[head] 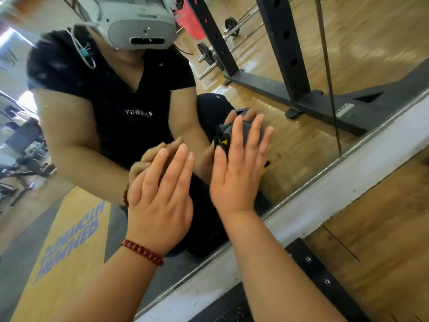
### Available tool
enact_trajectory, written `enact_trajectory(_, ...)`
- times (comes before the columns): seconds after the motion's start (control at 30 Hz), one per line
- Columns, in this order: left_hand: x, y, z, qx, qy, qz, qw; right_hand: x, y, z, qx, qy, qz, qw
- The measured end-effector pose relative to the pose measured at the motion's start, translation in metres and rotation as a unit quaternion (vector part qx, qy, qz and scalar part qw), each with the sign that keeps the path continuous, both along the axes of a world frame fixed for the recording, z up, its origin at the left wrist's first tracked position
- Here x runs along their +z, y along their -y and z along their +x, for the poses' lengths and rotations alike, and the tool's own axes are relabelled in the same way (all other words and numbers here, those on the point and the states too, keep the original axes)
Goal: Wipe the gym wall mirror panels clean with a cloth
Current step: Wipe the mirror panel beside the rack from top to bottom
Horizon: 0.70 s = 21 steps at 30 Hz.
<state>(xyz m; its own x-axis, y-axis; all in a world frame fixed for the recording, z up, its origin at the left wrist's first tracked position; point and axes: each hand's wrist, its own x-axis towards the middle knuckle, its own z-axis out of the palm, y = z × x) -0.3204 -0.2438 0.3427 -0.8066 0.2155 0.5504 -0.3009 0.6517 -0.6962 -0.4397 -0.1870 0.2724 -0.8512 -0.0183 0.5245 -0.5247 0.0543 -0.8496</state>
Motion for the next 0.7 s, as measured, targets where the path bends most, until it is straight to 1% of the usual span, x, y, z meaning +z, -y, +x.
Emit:
enact_trajectory(0.03, 0.011, -0.002, 0.002, -0.002, 0.000, 0.003, 1.000, -0.004, -0.003, -0.010, -0.015, -0.021, 0.011, 1.000)
enact_trajectory(0.07, 0.023, -0.002, 0.003, 0.000, 0.000, 0.005, 1.000, -0.010, -0.007, -0.019, -0.034, -0.006, 0.004, 0.999)
enact_trajectory(0.1, 0.036, 0.000, 0.004, 0.007, -0.004, 0.003, 1.000, -0.015, -0.010, -0.028, -0.052, 0.044, -0.022, 0.997)
enact_trajectory(0.17, 0.055, 0.008, 0.003, 0.024, -0.012, -0.016, 1.000, -0.017, -0.010, -0.033, -0.066, 0.158, -0.076, 0.982)
enact_trajectory(0.2, 0.059, 0.010, 0.003, 0.029, -0.009, -0.026, 0.999, -0.012, -0.008, -0.028, -0.065, 0.184, -0.078, 0.978)
enact_trajectory(0.23, 0.059, 0.012, 0.003, 0.030, -0.005, -0.035, 0.999, -0.007, -0.005, -0.018, -0.061, 0.174, -0.061, 0.981)
enact_trajectory(0.3, 0.055, 0.015, 0.002, 0.030, -0.006, -0.052, 0.998, -0.002, 0.003, 0.007, -0.032, 0.067, 0.010, 0.997)
enact_trajectory(0.37, 0.053, 0.018, 0.001, 0.033, -0.014, -0.064, 0.997, -0.007, 0.008, 0.028, 0.008, -0.045, 0.072, 0.996)
enact_trajectory(0.4, 0.053, 0.018, 0.001, 0.033, -0.017, -0.069, 0.997, -0.009, 0.007, 0.030, 0.019, -0.073, 0.086, 0.993)
enact_trajectory(0.47, 0.052, 0.019, 0.000, 0.029, -0.019, -0.070, 0.997, -0.003, 0.001, 0.021, 0.022, -0.073, 0.081, 0.994)
enact_trajectory(0.6, 0.050, 0.019, -0.001, 0.030, -0.021, -0.065, 0.997, 0.049, -0.002, -0.004, -0.025, -0.007, 0.010, 1.000)
enact_trajectory(0.63, 0.050, 0.019, -0.001, 0.032, -0.020, -0.063, 0.997, 0.056, 0.000, -0.004, -0.028, -0.016, 0.006, 0.999)
enact_trajectory(0.7, 0.052, 0.018, -0.001, 0.032, -0.017, -0.054, 0.998, 0.043, 0.005, 0.001, -0.017, -0.089, 0.040, 0.995)
